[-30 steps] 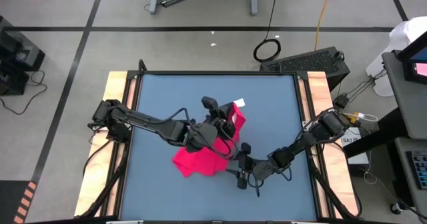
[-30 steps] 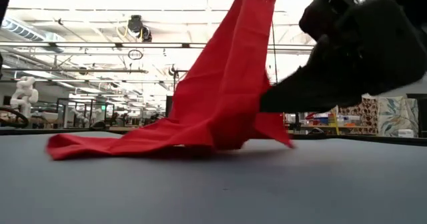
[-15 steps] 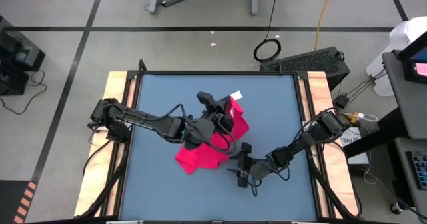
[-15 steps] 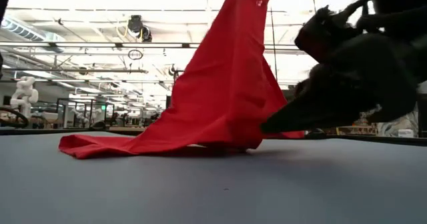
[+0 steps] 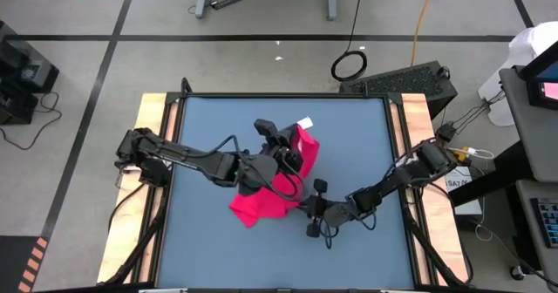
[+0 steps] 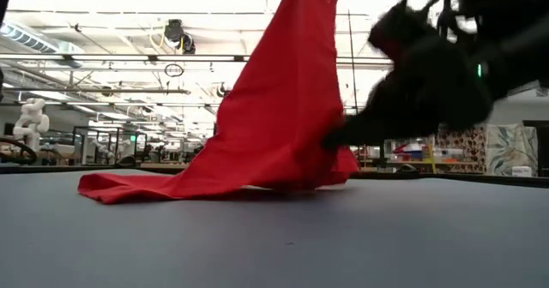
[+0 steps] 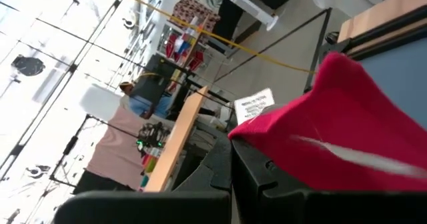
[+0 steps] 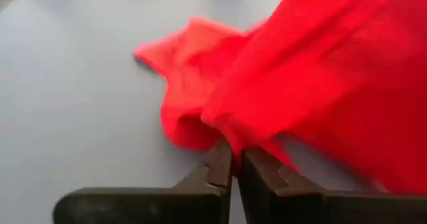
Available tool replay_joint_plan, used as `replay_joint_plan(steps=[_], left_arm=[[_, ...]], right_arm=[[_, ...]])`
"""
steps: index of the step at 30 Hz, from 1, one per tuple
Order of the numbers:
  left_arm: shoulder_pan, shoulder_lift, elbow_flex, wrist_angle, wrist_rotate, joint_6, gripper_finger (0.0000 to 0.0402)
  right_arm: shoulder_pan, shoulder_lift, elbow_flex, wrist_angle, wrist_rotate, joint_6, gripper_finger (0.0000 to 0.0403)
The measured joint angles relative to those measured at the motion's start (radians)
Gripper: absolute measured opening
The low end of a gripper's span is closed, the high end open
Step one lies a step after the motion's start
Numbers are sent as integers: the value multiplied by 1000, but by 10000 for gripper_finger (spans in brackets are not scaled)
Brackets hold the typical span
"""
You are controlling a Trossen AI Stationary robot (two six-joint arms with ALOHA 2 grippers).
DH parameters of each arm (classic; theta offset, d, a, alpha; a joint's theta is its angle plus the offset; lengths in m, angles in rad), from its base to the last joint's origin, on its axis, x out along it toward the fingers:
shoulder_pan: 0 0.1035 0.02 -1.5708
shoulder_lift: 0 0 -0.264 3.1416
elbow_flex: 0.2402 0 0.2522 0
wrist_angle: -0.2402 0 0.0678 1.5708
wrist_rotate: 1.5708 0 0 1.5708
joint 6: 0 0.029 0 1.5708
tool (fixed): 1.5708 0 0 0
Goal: Roll towel
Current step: Fold the red towel
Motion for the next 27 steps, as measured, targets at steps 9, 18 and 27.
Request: replay_joint_plan(steps=[9, 18, 27], left_arm=[[-103, -128, 0, 0, -14, -3, 0], [-163, -196, 0, -238, -21, -266, 0], [-47, -190, -15, -609, 123, -691, 0]], right_arm=[[6, -448, 0, -405, 85, -56, 5], [27, -758, 0, -811, 6, 117, 4], [116, -658, 0, -1048, -195, 444, 4]])
